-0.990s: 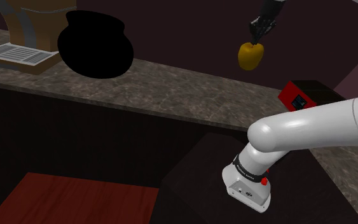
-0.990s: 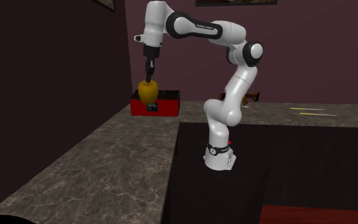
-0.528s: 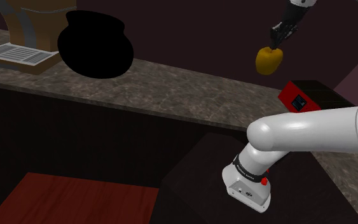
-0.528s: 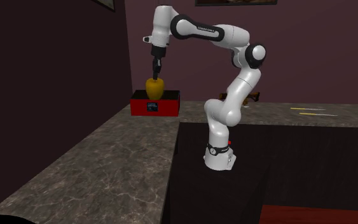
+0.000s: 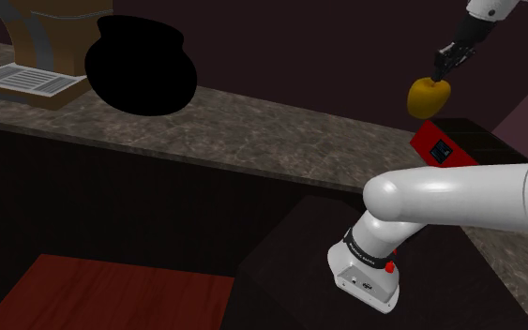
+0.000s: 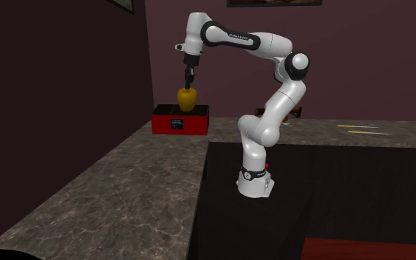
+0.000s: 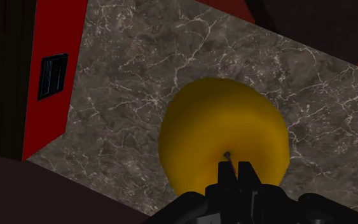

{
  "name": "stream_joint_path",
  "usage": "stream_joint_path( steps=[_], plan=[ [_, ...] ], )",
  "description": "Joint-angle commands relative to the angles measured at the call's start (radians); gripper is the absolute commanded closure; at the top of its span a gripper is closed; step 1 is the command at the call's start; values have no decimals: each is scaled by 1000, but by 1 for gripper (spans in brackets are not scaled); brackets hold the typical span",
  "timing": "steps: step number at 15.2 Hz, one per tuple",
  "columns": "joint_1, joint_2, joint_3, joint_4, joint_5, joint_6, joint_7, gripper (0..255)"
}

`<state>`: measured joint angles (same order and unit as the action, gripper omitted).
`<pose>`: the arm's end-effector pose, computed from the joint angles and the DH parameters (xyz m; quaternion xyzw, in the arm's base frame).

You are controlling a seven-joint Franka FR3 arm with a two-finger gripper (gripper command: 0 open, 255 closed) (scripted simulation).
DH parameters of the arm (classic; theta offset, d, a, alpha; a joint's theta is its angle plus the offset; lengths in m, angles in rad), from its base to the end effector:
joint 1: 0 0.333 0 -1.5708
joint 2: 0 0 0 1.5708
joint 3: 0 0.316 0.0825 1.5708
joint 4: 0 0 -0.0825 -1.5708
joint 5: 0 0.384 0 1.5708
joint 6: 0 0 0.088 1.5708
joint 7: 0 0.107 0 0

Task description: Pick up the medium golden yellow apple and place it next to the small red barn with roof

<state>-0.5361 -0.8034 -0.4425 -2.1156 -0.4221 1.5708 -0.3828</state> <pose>0.0858 -0.3353 0.6712 0.9570 -0.2681 0.0476 0.1002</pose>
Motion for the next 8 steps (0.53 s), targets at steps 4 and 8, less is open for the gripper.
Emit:
stream_joint_path(
  steps=[4, 8],
  plan=[
    [-20, -16, -103, 35, -55, -6, -120, 255],
    [-23, -6, -192, 89, -91, -6, -215, 255]
  ],
)
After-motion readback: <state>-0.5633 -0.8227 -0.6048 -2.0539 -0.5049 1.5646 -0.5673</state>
